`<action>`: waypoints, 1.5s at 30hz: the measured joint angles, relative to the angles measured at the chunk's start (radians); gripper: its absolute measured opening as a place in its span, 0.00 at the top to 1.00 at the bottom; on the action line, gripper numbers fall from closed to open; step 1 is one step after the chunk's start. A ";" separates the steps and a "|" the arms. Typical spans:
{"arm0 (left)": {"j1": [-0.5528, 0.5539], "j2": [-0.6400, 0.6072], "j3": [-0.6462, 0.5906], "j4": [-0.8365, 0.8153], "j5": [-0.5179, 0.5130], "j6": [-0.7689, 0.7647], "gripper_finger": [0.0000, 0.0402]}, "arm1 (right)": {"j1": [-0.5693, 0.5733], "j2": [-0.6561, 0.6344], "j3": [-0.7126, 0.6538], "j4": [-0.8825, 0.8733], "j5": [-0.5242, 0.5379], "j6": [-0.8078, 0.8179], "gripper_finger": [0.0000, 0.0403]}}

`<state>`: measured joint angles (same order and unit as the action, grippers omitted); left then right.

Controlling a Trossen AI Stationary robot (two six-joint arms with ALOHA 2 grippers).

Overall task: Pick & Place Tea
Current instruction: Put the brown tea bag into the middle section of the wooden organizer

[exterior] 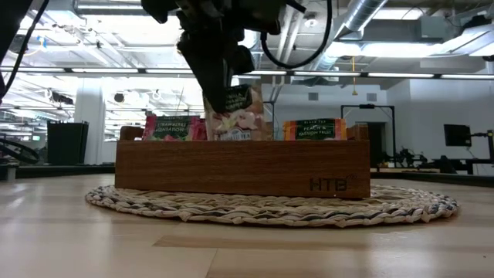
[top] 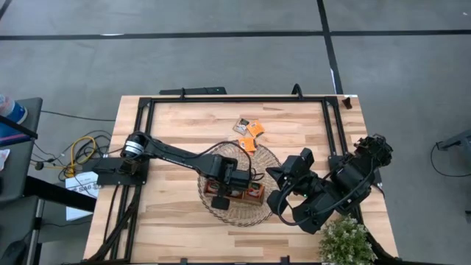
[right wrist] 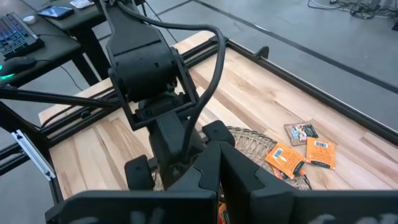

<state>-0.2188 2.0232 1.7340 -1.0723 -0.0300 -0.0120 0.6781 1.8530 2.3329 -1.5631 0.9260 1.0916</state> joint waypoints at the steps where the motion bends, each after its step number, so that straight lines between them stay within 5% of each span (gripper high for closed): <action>1: 0.000 0.000 0.000 0.004 0.002 0.000 1.00 | 0.000 0.000 0.000 0.000 0.000 0.000 1.00; 27: 0.001 0.008 0.000 0.054 0.060 0.049 0.99 | 0.000 0.000 0.000 0.001 -0.003 0.000 1.00; 38: 0.006 0.008 0.000 0.054 0.041 0.072 0.73 | 0.000 0.000 0.000 0.001 -0.005 0.000 1.00; 45: 0.019 -0.005 0.017 0.035 -0.135 0.127 0.64 | 0.000 0.000 0.000 0.001 -0.007 -0.010 1.00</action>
<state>-0.1993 2.0178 1.7514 -1.0376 -0.1645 0.1149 0.6778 1.8534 2.3329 -1.5623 0.9187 1.0818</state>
